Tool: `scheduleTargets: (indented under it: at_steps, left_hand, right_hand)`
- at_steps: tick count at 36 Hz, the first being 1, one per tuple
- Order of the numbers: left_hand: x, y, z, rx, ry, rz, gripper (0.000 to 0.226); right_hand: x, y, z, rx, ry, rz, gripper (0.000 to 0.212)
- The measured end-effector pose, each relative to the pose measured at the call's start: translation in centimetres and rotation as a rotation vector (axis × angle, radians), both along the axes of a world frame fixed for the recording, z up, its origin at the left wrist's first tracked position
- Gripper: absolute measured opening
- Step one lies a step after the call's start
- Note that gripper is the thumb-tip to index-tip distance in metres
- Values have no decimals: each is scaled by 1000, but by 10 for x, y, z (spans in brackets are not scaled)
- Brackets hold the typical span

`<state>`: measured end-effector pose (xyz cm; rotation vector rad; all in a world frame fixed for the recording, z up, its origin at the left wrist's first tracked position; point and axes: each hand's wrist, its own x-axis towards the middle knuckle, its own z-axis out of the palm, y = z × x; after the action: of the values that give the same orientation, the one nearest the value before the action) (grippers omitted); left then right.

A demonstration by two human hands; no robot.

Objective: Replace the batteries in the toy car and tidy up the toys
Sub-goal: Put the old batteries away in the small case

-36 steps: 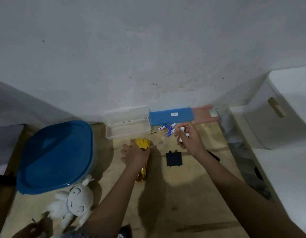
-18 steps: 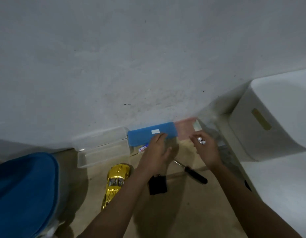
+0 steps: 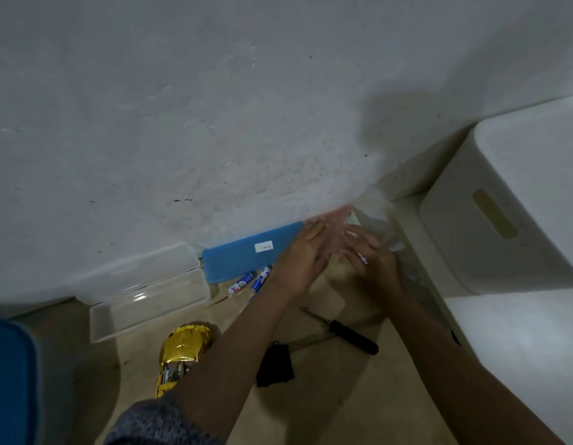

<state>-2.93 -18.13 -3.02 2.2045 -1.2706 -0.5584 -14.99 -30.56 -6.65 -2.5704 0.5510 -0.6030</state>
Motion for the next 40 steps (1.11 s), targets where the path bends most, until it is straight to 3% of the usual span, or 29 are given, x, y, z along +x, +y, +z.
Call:
scheduleTargets:
  at_steps: [12,16,19,25,34,40]
  left_hand:
    - [0,0,-4,-45,-28,37,58]
    - [2,-1,-3,-36,-15,38,58]
    - [3,0,-4,-64,-8,30,57]
    - [4,-1,-6,-37,1,20,57]
    - [5,-1,-5,-35,47,7,62]
    - [8,-3,-4,-52,86,15,75]
  right_hand:
    - [8,-2,-17,-31,-249,20,38]
    - [9,-4,-20,-45,-283,14,26]
    - [10,-2,-19,-71,-337,7,33]
    - [7,-4,-22,-129,-297,-1,30]
    - [10,1,-15,-111,-296,-17,48]
    - [22,6,-6,-106,-367,-108,32]
